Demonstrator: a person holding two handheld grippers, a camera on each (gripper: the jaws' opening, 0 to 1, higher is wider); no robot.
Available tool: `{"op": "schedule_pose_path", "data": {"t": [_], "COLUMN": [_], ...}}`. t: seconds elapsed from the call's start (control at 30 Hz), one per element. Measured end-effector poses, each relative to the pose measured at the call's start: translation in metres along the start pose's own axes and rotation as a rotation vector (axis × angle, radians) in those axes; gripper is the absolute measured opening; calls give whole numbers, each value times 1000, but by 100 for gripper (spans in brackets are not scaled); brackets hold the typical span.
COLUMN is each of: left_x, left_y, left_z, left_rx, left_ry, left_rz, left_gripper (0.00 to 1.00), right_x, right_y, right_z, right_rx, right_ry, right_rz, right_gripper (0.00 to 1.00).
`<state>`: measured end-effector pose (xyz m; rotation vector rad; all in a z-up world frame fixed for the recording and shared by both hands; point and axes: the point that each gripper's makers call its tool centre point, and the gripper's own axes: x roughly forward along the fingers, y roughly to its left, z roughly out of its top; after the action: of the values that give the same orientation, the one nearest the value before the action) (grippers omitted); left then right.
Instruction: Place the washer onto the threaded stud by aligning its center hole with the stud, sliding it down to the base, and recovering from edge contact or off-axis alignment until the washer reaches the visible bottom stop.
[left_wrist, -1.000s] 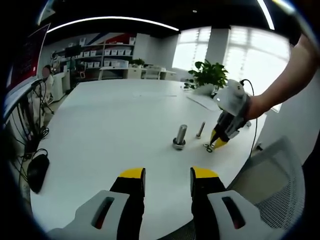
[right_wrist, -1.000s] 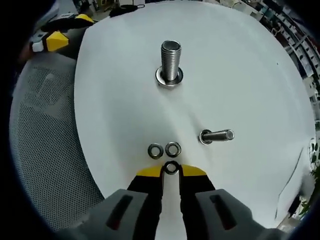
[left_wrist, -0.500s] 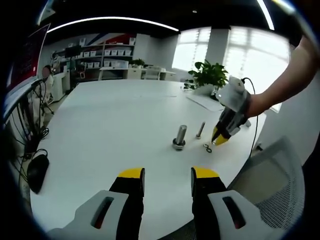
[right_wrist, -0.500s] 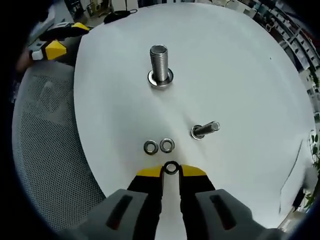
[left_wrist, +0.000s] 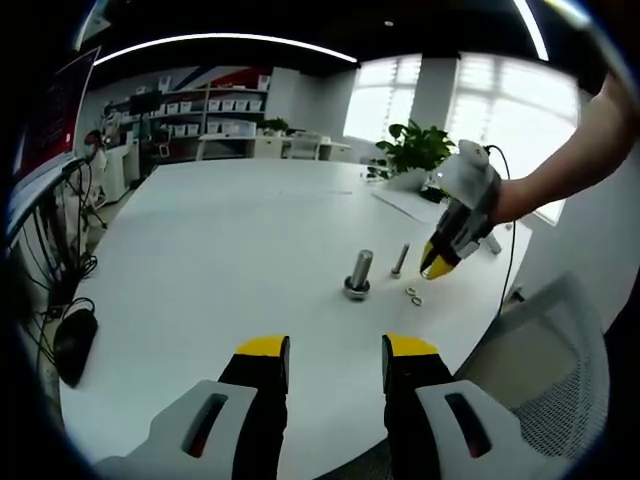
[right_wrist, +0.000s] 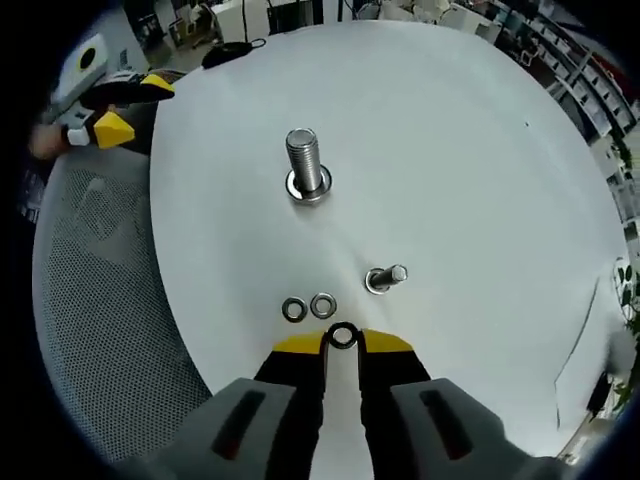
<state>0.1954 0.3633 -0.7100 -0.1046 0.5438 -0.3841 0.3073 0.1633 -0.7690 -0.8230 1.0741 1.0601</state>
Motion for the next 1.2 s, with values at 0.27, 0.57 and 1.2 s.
{"op": "schedule_pose_path", "data": {"t": [0.27,0.57,1.2], "left_x": [0,0,0], "left_y": [0,0,-1], "left_z": [0,0,0], "left_rx": [3,0,0], "left_ry": [1,-1,1], "left_rz": [0,-1,-3], "left_gripper": [35,35,35], "right_x": [-9,-19,-24], "right_y": [-9,-16,-24], "right_z": [10,19,39], "right_rx": [-1,-8,-58], "right_ry": [-25,-69,-117], "right_rz": [-14,-34,-66], "right_gripper": [14,14,14]}}
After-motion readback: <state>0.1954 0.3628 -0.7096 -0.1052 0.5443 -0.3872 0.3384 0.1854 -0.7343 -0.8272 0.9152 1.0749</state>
